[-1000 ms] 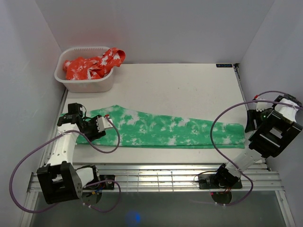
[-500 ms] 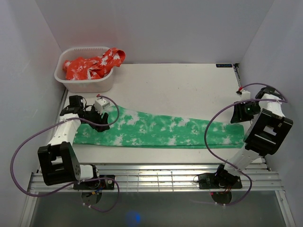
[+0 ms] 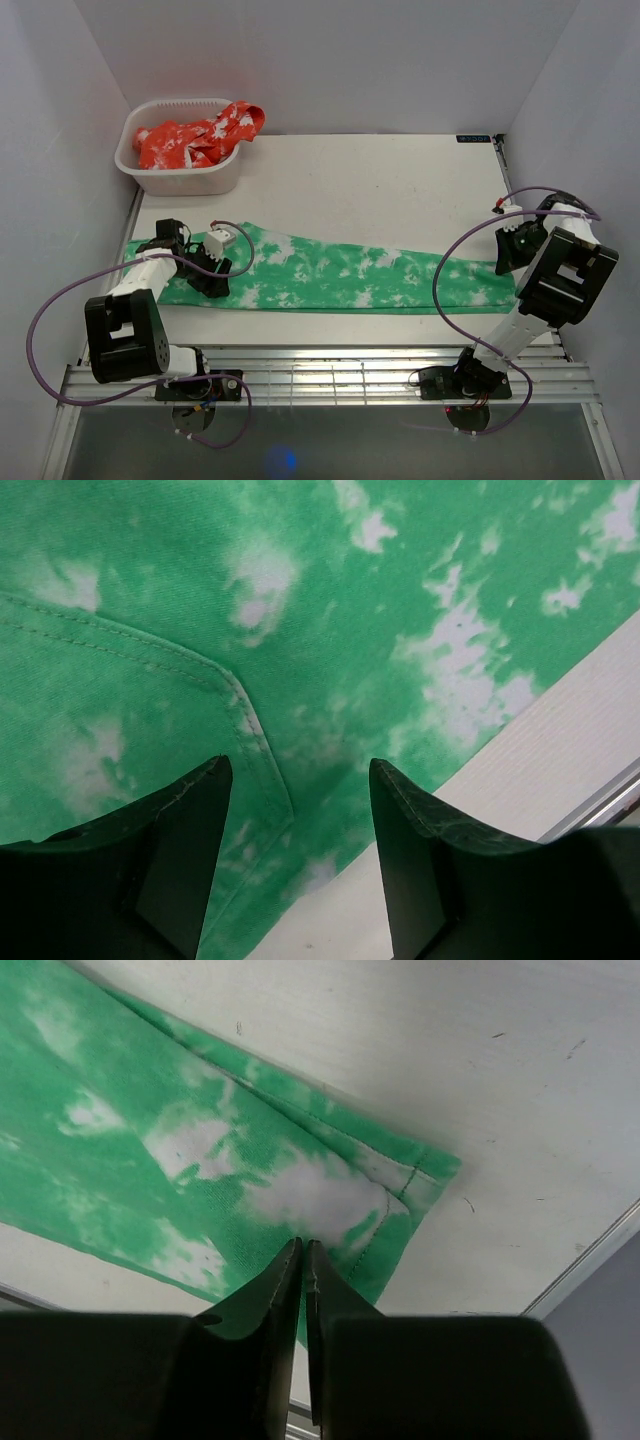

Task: Fold and stack the trousers
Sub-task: Fold the trousers

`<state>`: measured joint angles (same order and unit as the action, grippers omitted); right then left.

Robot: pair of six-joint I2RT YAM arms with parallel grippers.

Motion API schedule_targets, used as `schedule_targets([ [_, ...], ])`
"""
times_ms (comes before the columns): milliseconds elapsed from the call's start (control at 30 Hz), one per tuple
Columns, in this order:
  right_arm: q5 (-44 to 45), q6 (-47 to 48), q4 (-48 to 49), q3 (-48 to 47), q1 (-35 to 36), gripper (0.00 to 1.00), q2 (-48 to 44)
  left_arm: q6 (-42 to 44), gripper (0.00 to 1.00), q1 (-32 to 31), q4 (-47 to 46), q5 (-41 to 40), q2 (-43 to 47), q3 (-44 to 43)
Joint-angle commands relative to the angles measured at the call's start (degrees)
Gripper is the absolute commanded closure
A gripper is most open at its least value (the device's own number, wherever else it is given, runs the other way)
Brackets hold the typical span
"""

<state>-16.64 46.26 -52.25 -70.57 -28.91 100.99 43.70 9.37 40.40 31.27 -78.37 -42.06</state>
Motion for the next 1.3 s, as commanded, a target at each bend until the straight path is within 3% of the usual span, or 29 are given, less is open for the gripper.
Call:
schedule_targets([
  [0, 1.62, 4.45, -3.12, 1.3, -0.27, 0.9, -0.18, 2.09, 0.32, 0.13, -0.41, -1.03, 1.11, 0.32],
  [133, 1.35, 5.07, -2.07, 5.77, -0.19, 0.92, -1.05, 2.7, 0.32, 0.21, 0.2, -0.68, 0.67, -0.91],
  [367, 4.6, 7.0, 8.73, 19.56, 0.52, 0.89, -8.08, 3.49, 0.32, 0.13, 0.99, -1.47, -0.29, -2.32],
  [467, 4.78, 7.18, 13.39, 22.74, 0.52, 0.75, -13.0, 3.49, 0.32, 0.13, 1.17, -1.3, -0.38, -2.15],
  [567, 3.99, 6.21, 15.33, 22.93, 0.52, 0.68, -17.57, 3.32, 0.32, 0.04, 1.26, -1.3, -0.12, -1.79],
  [633, 3.29, 5.07, 15.77, 21.97, 0.52, 0.56, -20.55, 3.23, 0.32, 0.04, 1.26, -1.38, -0.21, -1.62],
  [667, 2.85, 4.63, 15.77, 21.44, 0.52, 0.48, -21.44, 3.14, 0.32, 0.04, 1.34, -1.3, -0.03, -1.53],
  [700, 2.67, 4.28, 15.6, 20.56, 0.52, 0.32, -22.23, 3.23, 0.32, 0.04, 1.35, -1.38, 0.06, -1.36],
  [767, 2.84, 3.49, 15.6, 19.68, 0.52, 0.12, -23.64, 3.23, 0.32, 0.04, 1.35, -1.38, 0.15, -1.18],
  [867, 4.42, 2.79, 15.16, 18.63, 0.52, 0.12, -22.33, 3.32, 0.32, 0.04, 1.35, -1.47, 0.06, -1.09],
  [1100, 4.34, 1.55, 10.77, 17.31, 0.17, 0.31, -14.6, 3.41, 0.32, 0.04, 1.26, -1.56, 0.23, -0.65],
  [1267, -1.09, 0.06, 4.27, 14.32, -0.89, 0.44, -10.47, 4.2, 0.32, 0.04, 1.08, -2.0, 1.02, 0.23],
])
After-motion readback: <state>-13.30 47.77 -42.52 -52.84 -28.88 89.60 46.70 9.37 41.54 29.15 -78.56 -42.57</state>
